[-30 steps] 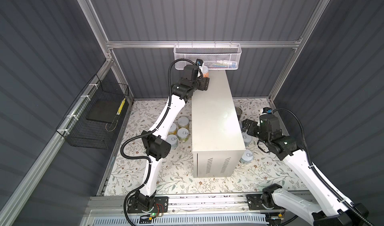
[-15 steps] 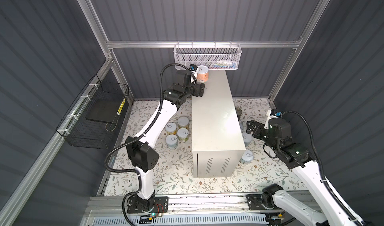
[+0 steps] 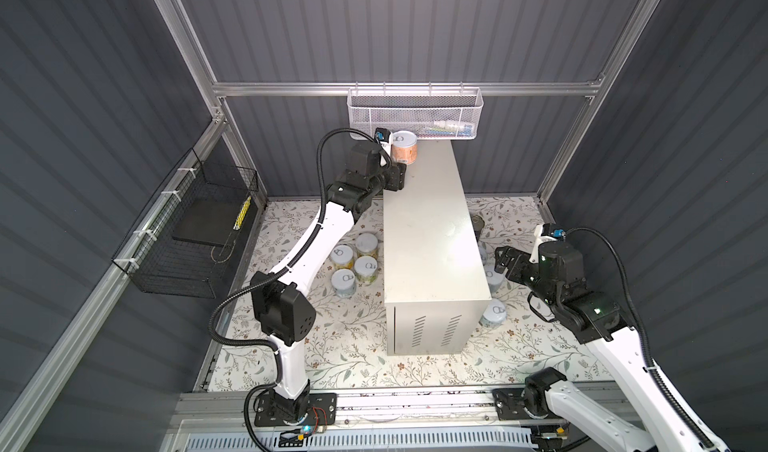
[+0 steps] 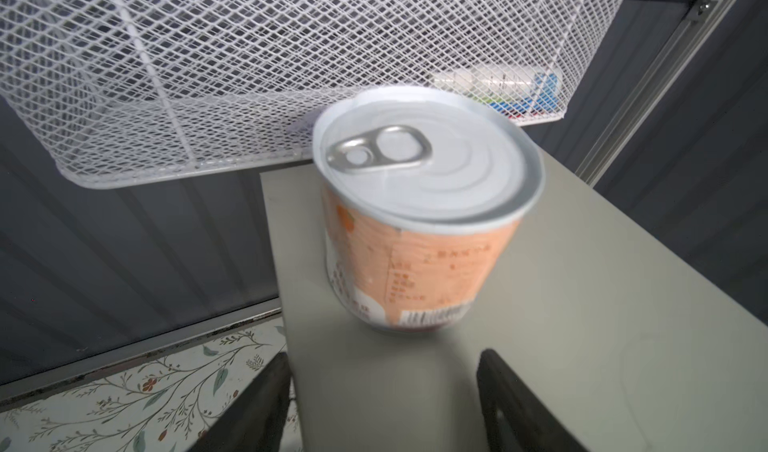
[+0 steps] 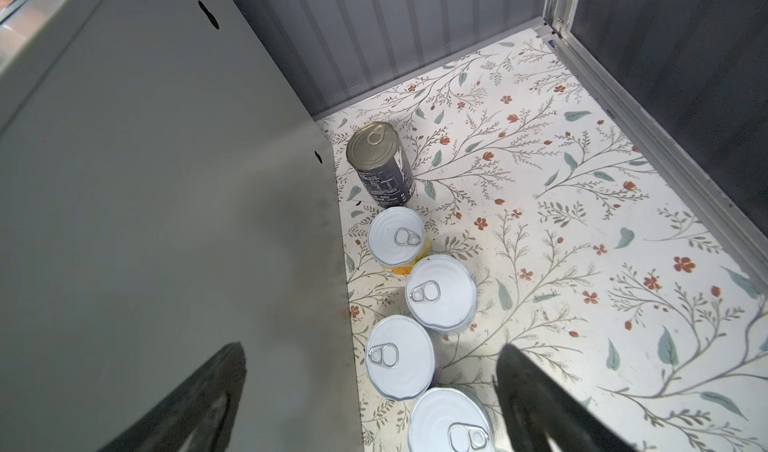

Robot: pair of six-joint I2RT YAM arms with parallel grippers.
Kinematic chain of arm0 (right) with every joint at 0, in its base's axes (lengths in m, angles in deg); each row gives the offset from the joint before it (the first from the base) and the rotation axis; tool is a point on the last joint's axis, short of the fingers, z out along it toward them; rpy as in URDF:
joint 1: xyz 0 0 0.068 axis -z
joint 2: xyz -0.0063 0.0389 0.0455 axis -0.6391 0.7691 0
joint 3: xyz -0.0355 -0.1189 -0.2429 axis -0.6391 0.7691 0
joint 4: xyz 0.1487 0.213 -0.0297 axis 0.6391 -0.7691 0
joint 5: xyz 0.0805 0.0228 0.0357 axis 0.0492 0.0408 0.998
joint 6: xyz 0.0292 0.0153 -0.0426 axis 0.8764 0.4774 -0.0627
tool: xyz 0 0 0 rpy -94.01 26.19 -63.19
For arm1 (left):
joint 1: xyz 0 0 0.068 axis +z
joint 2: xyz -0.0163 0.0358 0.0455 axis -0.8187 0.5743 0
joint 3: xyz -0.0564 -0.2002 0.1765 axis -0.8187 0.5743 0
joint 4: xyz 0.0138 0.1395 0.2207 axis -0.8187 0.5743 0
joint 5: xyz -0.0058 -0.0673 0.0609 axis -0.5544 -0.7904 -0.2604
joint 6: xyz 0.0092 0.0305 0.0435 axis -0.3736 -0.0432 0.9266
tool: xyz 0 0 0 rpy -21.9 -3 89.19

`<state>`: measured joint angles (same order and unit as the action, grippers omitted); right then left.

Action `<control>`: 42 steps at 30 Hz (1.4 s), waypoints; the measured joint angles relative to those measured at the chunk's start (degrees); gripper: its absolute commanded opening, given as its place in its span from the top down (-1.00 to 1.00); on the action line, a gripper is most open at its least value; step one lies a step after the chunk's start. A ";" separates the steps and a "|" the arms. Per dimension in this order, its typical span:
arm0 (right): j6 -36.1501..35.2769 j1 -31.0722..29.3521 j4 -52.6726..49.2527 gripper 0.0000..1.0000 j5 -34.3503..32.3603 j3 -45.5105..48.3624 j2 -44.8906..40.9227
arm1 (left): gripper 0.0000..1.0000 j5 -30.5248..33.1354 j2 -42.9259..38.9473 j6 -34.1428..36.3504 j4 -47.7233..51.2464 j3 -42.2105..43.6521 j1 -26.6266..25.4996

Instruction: Place and organize the canned foods onto the counter

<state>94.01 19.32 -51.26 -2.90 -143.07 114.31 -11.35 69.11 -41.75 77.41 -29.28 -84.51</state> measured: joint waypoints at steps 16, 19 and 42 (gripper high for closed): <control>-1.03 0.00 0.11 -0.94 -1.22 -0.02 2.10 | -0.90 0.35 7.17 1.60 -0.22 -9.29 -0.07; -1.44 0.02 0.04 -0.96 -1.68 -0.02 2.10 | -0.99 0.76 2.99 2.58 0.66 -4.37 -0.13; 5.03 0.09 -6.86 -0.98 1.16 14.78 2.62 | -0.99 4.20 -47.41 -7.32 9.68 51.39 -0.15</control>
<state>99.04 19.41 -58.12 -1.74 -128.29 116.94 -7.15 21.70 -49.07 87.09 22.11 -84.67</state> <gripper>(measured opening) 0.989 0.994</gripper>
